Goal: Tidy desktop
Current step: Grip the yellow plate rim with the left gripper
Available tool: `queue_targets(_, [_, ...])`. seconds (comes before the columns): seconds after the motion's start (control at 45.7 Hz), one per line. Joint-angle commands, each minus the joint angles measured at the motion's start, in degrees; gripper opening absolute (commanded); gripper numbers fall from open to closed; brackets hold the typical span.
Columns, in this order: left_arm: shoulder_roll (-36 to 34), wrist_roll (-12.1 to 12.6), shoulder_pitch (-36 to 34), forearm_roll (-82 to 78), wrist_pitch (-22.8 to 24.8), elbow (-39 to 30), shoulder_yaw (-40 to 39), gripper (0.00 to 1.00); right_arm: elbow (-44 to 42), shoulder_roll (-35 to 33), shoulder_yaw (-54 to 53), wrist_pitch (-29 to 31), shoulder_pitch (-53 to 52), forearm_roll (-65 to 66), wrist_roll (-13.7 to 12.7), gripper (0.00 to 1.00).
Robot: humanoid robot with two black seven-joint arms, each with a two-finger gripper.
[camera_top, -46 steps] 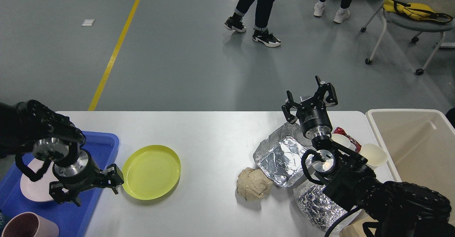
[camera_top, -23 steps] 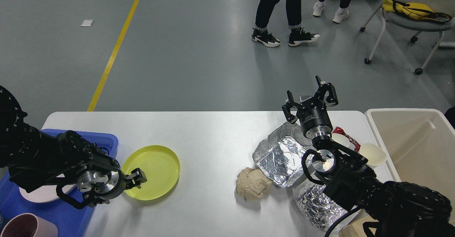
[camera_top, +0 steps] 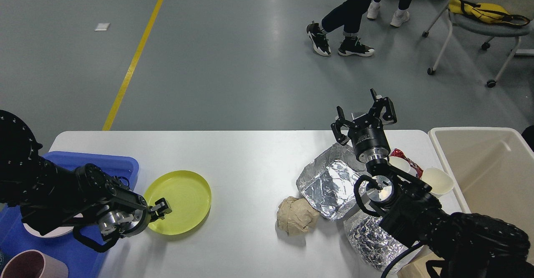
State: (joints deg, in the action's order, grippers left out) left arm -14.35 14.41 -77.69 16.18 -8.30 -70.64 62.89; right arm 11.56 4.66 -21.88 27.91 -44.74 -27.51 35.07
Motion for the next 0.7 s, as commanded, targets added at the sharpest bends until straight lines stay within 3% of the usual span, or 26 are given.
queue_targets(0.0, [0.0, 0.0, 2.0, -0.1, 0.0, 1.5, -1.3, 0.78, 0.0, 0.0, 0.0, 0.0, 0.0, 0.0, 0.0, 1.00])
queue_targets(0.678, [0.0, -0.1, 3.1, -0.1, -0.9, 2.2, -1.7, 0.41, 0.0, 0.0, 0.0, 0.0, 0.0, 0.0, 0.0, 1.00])
